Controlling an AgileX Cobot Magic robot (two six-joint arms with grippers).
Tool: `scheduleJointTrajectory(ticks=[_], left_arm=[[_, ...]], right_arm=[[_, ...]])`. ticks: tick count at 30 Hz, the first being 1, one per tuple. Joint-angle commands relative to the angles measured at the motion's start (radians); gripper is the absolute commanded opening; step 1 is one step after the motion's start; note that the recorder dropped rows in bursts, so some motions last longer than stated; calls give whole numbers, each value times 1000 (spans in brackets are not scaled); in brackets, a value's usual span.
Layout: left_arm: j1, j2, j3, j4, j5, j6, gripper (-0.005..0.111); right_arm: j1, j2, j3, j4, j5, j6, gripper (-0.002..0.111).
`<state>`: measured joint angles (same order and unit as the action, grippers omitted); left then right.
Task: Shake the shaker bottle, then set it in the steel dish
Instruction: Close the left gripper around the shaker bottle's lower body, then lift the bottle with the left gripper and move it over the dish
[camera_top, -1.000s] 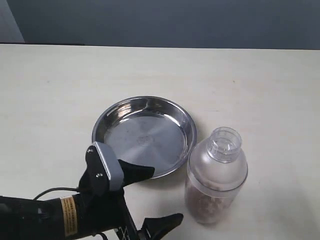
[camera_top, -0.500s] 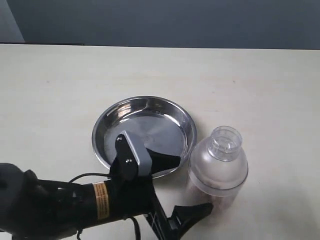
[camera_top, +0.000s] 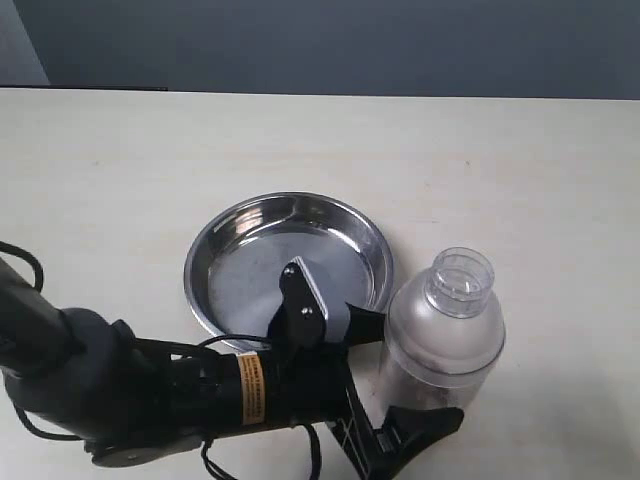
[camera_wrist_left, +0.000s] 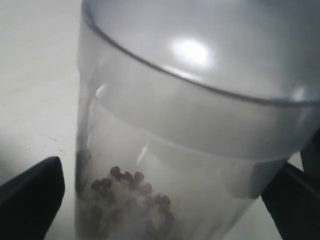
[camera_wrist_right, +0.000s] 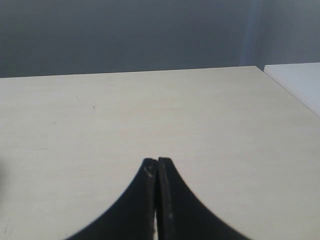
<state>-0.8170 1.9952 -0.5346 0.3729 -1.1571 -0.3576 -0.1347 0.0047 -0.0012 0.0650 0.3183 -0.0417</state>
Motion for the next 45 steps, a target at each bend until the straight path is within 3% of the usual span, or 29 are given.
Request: scheduleJointTrajectory(ticks=[1,9,13,15,19,21,28,36,40,45], left_arm=[[-1,11,-48,42,5,-6,106],[-1,40,-136,58,63,-52,104],[-1,42,-177,71,136,-76,96],[-1,42,-177,71,136,-85,79],[-1,42,-177,103,141,-119,21],[-1,42,-177,113,141,-119,0],[-1,27,-177,90,153,-49,1],[2,-140,-177,-132,357,146,0],[44,-193,-177,-223,355,204,0],[124,-260,-164,-229,309,230,0]], right_arm=[[-3,-5,1,1,-14,-2,-1],[-3,-5,1,1,-14,-2,-1],[-3,-5,1,1,-14,-2,-1],[-3,-5,1,1,-14,-2,-1],[-3,-5,1,1,-14,-2,-1],[-3,-5,1,1,-14,-2,-1],[-3,-5,1,1,-14,-2,-1],[-3,-5,1,1,-14,-2,-1],[-3,-5,1,1,-14,-2,-1],[-3,-5,1,1,-14,-2,-1]])
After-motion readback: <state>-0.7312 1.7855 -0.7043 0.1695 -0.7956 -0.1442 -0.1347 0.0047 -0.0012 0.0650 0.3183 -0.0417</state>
